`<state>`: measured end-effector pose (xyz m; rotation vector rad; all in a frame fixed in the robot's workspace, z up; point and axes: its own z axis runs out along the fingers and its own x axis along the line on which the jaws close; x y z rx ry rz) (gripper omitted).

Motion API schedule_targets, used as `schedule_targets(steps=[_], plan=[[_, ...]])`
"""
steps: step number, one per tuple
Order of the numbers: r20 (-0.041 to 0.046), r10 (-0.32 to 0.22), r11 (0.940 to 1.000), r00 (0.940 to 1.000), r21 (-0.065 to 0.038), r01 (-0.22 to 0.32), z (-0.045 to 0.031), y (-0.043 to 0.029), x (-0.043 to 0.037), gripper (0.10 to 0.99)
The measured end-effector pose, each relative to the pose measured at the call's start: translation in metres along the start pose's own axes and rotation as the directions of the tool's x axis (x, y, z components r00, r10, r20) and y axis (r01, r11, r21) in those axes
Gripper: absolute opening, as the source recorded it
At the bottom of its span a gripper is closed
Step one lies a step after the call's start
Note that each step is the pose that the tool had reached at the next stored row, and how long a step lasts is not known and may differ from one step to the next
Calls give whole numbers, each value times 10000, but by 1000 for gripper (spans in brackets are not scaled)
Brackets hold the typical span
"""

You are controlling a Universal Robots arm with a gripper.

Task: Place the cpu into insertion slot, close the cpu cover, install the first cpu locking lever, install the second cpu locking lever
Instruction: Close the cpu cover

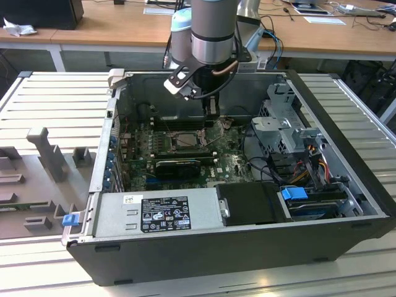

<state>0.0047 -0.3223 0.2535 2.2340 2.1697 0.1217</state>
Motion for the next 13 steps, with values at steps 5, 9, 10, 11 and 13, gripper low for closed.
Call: schedule_targets(steps=[5,9,10,11,13], plan=[[0,-1,10000,10000,1,1,-19,21,1,106],[-3,1,10000,10000,7,-1,-23,82,4,106],[1,-1,10000,10000,12,1,-23,111,4,106],[1,-1,10000,10000,15,1,-22,132,5,106],[0,0,10000,10000,20,0,-18,178,6,106]])
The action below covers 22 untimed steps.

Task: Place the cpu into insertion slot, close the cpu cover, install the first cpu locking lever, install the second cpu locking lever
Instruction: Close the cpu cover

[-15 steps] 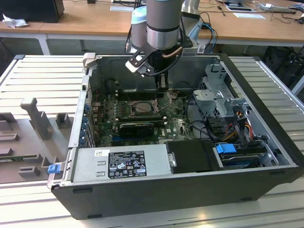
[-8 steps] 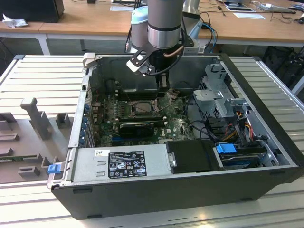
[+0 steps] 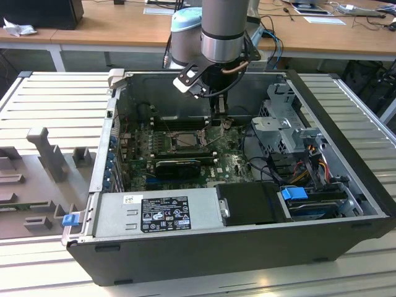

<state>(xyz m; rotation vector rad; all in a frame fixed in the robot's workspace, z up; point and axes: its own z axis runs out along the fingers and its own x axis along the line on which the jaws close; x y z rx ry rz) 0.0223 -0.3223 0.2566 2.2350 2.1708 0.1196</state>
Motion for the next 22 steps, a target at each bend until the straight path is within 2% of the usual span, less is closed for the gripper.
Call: schedule_targets(steps=[2,8,10,12,15,17,20,22], plan=[[1,0,10000,10000,0,0,3,28,0,106],[2,2,10000,10000,78,-3,34,273,7,106],[4,0,9999,10000,138,0,55,392,16,106],[5,-8,9998,10000,176,8,108,434,16,106],[4,-20,9998,10000,196,20,166,427,14,106],[6,-19,9998,10000,223,19,170,413,13,106],[-3,-17,9997,10000,245,17,166,342,11,106],[-4,-19,9997,10000,245,19,166,339,11,106]])
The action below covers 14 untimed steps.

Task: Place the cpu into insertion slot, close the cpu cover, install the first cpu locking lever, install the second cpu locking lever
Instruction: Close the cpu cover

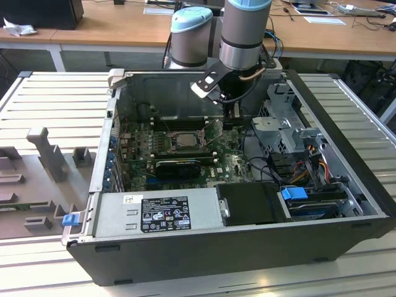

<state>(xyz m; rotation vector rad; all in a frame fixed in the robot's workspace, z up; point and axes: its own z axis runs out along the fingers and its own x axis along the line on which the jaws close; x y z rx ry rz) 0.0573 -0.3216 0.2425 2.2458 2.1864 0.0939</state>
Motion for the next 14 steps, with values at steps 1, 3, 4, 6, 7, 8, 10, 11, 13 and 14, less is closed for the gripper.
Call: schedule_targets(steps=[1,3,4,6,7,8,10,11,13,14], plan=[[0,1,10000,10000,0,-1,0,-3,0,106],[0,1,10000,10000,-2,-1,0,-8,0,106],[1,1,10000,10000,-1,-1,-1,-14,0,106],[0,2,10000,10000,-1,-2,-1,-18,0,106],[0,1,10000,10000,-1,-1,-1,-25,0,106],[0,1,10000,10000,-1,-1,-1,-32,0,106],[0,1,10000,10000,-1,-1,-2,-43,-1,106],[0,1,10000,10000,-1,-1,-2,-46,-1,106],[0,-1,10000,10000,-1,1,-2,-48,-1,106],[0,0,10000,10000,-1,0,-2,-50,-1,106]])
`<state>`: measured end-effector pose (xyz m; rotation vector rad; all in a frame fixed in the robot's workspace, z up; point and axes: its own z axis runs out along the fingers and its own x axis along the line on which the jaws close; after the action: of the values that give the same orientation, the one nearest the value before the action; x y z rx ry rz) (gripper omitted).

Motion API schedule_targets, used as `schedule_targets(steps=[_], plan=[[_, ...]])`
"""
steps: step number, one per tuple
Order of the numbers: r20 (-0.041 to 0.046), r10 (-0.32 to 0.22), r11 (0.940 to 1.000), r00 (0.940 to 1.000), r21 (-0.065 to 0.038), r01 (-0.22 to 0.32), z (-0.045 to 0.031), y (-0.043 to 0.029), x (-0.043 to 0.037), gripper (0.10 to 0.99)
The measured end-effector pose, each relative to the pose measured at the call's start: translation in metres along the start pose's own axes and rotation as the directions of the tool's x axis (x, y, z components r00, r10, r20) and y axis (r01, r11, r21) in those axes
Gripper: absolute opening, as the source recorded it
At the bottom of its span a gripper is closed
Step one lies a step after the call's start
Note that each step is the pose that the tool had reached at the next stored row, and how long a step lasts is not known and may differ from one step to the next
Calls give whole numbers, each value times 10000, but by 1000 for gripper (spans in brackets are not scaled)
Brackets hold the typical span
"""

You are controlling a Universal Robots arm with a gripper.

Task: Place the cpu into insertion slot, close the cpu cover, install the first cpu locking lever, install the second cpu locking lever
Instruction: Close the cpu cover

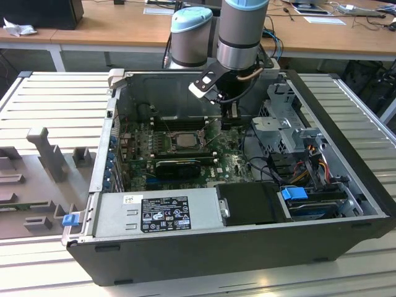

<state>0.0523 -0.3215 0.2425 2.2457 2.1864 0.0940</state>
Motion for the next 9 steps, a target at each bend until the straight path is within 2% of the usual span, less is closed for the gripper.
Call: schedule_targets(steps=[9], plan=[[0,0,10000,10000,0,0,-1,-15,0,106]])
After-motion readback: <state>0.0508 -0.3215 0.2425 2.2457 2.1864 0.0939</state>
